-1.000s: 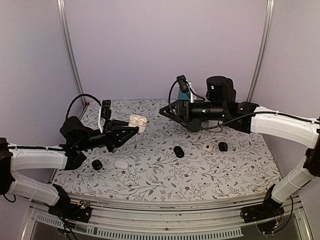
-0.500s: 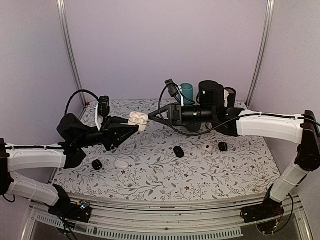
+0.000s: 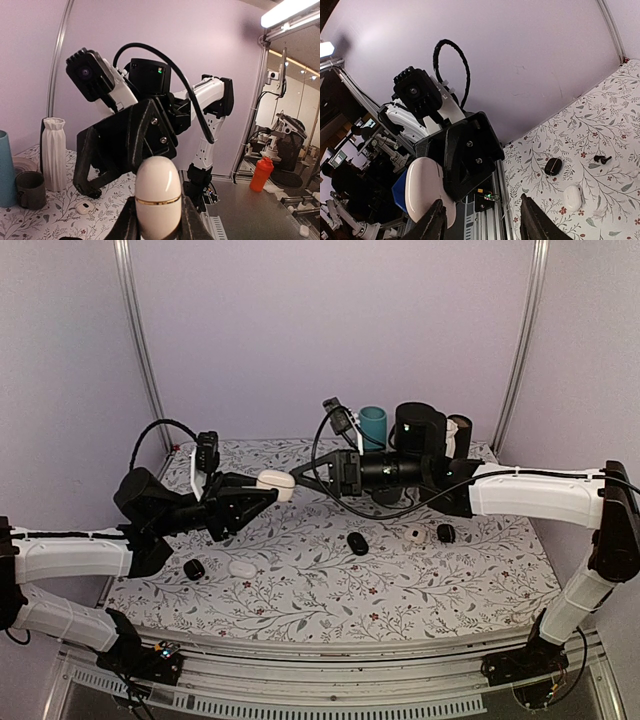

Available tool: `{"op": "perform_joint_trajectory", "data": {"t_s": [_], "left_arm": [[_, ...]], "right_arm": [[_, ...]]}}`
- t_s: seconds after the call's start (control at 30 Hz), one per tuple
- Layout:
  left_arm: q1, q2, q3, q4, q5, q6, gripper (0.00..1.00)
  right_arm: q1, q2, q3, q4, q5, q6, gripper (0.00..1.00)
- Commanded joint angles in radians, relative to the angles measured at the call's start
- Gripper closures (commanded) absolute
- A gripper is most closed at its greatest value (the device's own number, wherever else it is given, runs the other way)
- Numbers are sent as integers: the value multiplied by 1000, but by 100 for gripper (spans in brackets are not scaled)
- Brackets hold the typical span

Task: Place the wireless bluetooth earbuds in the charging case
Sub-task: Close the charging case with the earbuds, then pass from the left arm to the right

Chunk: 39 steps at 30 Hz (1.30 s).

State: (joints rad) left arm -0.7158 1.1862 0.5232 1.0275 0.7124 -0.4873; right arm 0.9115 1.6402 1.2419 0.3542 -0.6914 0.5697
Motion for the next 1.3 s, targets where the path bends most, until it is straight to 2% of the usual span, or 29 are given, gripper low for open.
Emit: {"op": "perform_joint_trajectory", "data": {"t_s": [0.0, 0.43, 0.8, 1.27], "left_arm": [[-9, -9, -2, 10, -39, -4, 100], [-4, -28, -21, -15, -91, -23, 100], [10, 0, -12, 33, -85, -113, 100], [12, 77, 19, 147, -37, -212, 100]], "right_arm": [[10, -12, 3, 54, -31, 3, 50], [5, -140, -126, 94, 172, -17, 48], [8, -176, -195, 266, 92, -6, 47], [45, -92, -144, 289, 35, -5, 50]]}}
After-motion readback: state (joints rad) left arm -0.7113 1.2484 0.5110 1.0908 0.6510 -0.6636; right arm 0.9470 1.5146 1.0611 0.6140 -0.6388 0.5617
